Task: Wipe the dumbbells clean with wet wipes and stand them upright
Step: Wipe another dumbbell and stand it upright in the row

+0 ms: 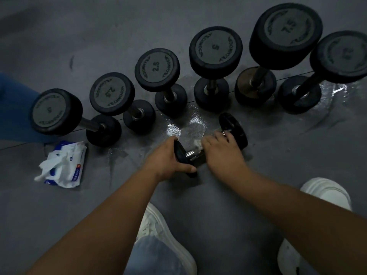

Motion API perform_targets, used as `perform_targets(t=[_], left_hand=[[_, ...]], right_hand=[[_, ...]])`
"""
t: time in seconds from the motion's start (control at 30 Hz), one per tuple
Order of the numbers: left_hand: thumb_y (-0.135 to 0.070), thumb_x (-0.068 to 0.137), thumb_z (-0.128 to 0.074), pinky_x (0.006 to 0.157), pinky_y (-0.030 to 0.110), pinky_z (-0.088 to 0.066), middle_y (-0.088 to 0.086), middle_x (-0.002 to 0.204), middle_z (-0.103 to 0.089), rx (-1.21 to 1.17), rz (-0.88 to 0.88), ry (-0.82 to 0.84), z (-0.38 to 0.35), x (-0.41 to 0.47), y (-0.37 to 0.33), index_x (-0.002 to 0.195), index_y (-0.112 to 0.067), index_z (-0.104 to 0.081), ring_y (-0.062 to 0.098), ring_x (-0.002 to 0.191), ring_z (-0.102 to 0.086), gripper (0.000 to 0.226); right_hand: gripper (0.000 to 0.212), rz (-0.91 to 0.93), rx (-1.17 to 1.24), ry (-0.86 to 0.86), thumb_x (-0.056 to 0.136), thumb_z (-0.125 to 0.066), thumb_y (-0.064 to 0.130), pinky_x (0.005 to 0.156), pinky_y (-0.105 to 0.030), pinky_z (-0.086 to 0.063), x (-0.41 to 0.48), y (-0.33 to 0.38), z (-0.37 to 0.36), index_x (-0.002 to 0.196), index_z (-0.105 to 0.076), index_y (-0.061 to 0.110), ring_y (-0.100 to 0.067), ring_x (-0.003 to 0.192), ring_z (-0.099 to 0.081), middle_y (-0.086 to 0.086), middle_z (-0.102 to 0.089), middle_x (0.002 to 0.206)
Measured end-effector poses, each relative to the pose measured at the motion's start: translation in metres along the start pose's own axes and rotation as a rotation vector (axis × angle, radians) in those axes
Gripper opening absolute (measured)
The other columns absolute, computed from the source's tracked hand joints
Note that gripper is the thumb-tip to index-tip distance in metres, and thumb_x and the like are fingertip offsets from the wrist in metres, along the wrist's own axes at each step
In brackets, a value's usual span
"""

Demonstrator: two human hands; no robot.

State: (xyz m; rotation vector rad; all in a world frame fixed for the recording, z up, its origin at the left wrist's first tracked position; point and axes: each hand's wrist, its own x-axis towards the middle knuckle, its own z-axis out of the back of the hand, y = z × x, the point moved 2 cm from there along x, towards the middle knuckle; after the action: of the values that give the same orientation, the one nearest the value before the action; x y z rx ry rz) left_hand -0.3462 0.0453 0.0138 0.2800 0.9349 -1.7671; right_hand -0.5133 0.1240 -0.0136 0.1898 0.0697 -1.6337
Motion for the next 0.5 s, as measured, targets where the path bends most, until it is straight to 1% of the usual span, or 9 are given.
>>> perform_targets(t=[0.07, 0.13, 0.2, 0.23, 0.27, 0.33, 0.4, 0.43, 0.5], left_hand=[[-0.049, 0.056, -0.091, 0.104, 0.031, -0.041, 0.006, 0.142, -0.05, 0.023, 0.005, 0.044, 0.003, 0.004, 0.0, 0.149, -0.017, -0.032, 0.022, 0.126, -0.049, 0.114], [-0.054, 0.058, -0.089, 0.105, 0.033, -0.041, 0.008, 0.144, -0.047, 0.077, -0.001, 0.057, 0.004, 0.006, -0.002, 0.149, -0.017, -0.03, 0.023, 0.127, -0.047, 0.114], [-0.06, 0.058, -0.085, 0.115, 0.035, -0.03, 0.011, 0.158, -0.026, 0.247, -0.051, 0.033, -0.002, 0.002, -0.009, 0.154, -0.016, -0.017, 0.025, 0.143, -0.03, 0.126], [-0.062, 0.058, -0.084, 0.119, 0.037, -0.024, 0.01, 0.163, -0.013, 0.336, -0.083, 0.01, -0.009, -0.005, -0.014, 0.156, -0.016, -0.007, 0.025, 0.148, -0.018, 0.133], [-0.064, 0.056, -0.083, 0.12, 0.04, -0.022, 0.009, 0.164, -0.005, 0.41, -0.109, -0.016, -0.018, -0.013, -0.02, 0.157, -0.018, 0.001, 0.026, 0.15, -0.011, 0.139], [-0.062, 0.057, -0.083, 0.118, 0.041, -0.027, 0.012, 0.16, -0.012, 0.525, -0.142, -0.077, -0.035, -0.026, -0.028, 0.156, -0.018, 0.002, 0.029, 0.147, -0.016, 0.138], [-0.059, 0.058, -0.084, 0.111, 0.037, -0.036, 0.01, 0.15, -0.027, 0.559, -0.175, -0.119, -0.039, -0.026, -0.031, 0.154, -0.015, -0.006, 0.029, 0.137, -0.031, 0.132], [-0.058, 0.057, -0.084, 0.107, 0.036, -0.039, 0.009, 0.146, -0.034, 0.529, -0.19, -0.091, -0.036, -0.023, -0.031, 0.153, -0.014, -0.009, 0.028, 0.132, -0.037, 0.13], [-0.06, 0.054, -0.087, 0.106, 0.035, -0.039, 0.009, 0.145, -0.04, 0.375, -0.189, 0.061, -0.026, -0.019, -0.03, 0.155, -0.015, -0.01, 0.027, 0.13, -0.043, 0.134]], right_hand=[[0.034, 0.083, -0.052, 0.002, 0.085, -0.04, 0.02, 0.106, -0.046, -0.031, 0.004, 0.001, -0.005, 0.112, -0.06, 0.015, -0.027, 0.109, -0.056, -0.005, -0.063, 0.108], [0.023, 0.121, -0.046, 0.005, 0.086, -0.051, 0.019, 0.106, -0.044, -0.032, 0.017, -0.001, 0.0, 0.107, -0.06, 0.018, -0.025, 0.102, -0.059, -0.003, -0.064, 0.104], [0.022, 0.118, -0.016, 0.073, 0.089, -0.05, 0.018, 0.103, -0.041, -0.031, 0.027, -0.005, 0.005, 0.109, -0.058, 0.019, -0.025, 0.106, -0.056, -0.001, -0.062, 0.109], [0.022, 0.132, -0.009, 0.106, 0.089, -0.049, 0.017, 0.101, -0.04, -0.031, 0.028, -0.006, 0.006, 0.11, -0.057, 0.02, -0.025, 0.109, -0.054, -0.001, -0.06, 0.111], [0.022, 0.161, -0.01, 0.122, 0.09, -0.049, 0.017, 0.1, -0.039, -0.03, 0.027, -0.007, 0.007, 0.11, -0.056, 0.021, -0.024, 0.111, -0.052, 0.0, -0.059, 0.113], [0.022, 0.213, -0.017, 0.163, 0.091, -0.049, 0.017, 0.102, -0.038, -0.027, 0.021, -0.009, 0.008, 0.111, -0.056, 0.024, -0.023, 0.115, -0.048, 0.001, -0.056, 0.116], [0.021, 0.265, -0.031, 0.23, 0.091, -0.051, 0.021, 0.1, -0.037, -0.028, 0.023, -0.015, 0.01, 0.111, -0.057, 0.025, -0.022, 0.117, -0.047, 0.001, -0.056, 0.118], [0.021, 0.305, -0.045, 0.292, 0.089, -0.055, 0.025, 0.097, -0.037, -0.032, 0.026, -0.018, 0.013, 0.11, -0.058, 0.025, -0.023, 0.116, -0.048, 0.001, -0.057, 0.118], [0.03, 0.37, -0.036, 0.467, 0.08, -0.067, 0.034, 0.09, -0.035, -0.041, 0.03, -0.025, 0.018, 0.107, -0.06, 0.024, -0.024, 0.111, -0.055, -0.001, -0.06, 0.114]])
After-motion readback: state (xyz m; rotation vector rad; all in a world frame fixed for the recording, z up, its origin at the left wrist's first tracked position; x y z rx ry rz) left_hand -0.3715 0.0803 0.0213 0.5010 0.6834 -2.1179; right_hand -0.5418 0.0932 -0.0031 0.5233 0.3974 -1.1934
